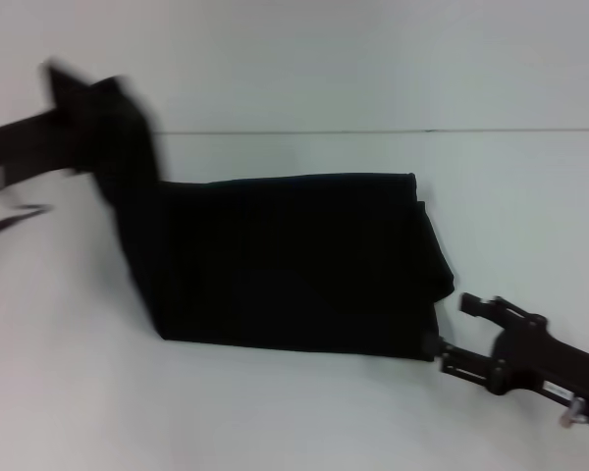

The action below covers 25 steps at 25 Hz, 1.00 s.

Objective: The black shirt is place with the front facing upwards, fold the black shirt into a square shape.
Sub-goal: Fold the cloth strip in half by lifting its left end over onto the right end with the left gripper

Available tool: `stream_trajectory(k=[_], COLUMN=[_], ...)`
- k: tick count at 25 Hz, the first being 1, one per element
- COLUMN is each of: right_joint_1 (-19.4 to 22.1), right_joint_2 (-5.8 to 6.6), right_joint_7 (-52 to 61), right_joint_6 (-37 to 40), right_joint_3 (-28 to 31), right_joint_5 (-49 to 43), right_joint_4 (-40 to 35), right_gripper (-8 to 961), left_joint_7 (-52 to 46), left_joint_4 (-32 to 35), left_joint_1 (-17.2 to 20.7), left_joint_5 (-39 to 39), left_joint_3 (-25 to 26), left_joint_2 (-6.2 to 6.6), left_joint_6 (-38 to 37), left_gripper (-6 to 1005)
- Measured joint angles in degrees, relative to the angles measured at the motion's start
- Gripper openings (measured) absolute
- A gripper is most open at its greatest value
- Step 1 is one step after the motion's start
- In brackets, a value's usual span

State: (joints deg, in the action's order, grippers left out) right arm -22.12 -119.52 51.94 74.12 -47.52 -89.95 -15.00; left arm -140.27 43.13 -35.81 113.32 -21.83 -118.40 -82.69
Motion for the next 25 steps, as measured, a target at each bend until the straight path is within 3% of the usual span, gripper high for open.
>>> stream_trajectory(k=[4,6,10,13,14,15,25], right_joint_1=[2.26,3.24,5.12,5.82,5.93,6.00,5.73], right_joint_2=[0.55,0.83,0.92,0.97,1.00,1.06,1.23], right_joint_7=[0.00,0.01,0.06,0.07,0.07,0.08,0.09], right_joint_6=[0.40,0.77,1.88,2.39,2.49,2.53,2.60], right_joint_3=[2.29,2.92,4.36,5.12,5.14,5.16,5.18], right_joint_5=[-0.05,-0.13,-0.24,-0.47,-0.49,-0.49,-0.38], right_joint_4=[-0.25,-0.28,-0.35,-0.37,-0.39,-0.41,-0.47], right_gripper=[903,903,903,903,903,903,903], left_joint_7=[3.60,7.37,19.50,27.82,27.82,31.72,33.31], left_joint_4=[-3.18,-8.73,-28.65,-39.87,-39.87,-44.08,-47.50], left_joint_1=[-4.79,-8.02,-14.61,-17.20,-17.20,-16.77,-15.64], left_joint_5=[-4.94,-7.04,-12.21,-12.57,-12.57,-12.64,-11.78], left_joint_3=[-7.18,-11.38,-17.55,-17.38,-17.38,-15.81,-15.02], left_joint_2=[-4.42,-5.76,-6.10,-6.18,-6.18,-6.22,-6.26], left_joint_6=[1.20,3.38,10.80,16.50,16.50,17.79,17.53], left_gripper=[38,38,38,39,39,39,43])
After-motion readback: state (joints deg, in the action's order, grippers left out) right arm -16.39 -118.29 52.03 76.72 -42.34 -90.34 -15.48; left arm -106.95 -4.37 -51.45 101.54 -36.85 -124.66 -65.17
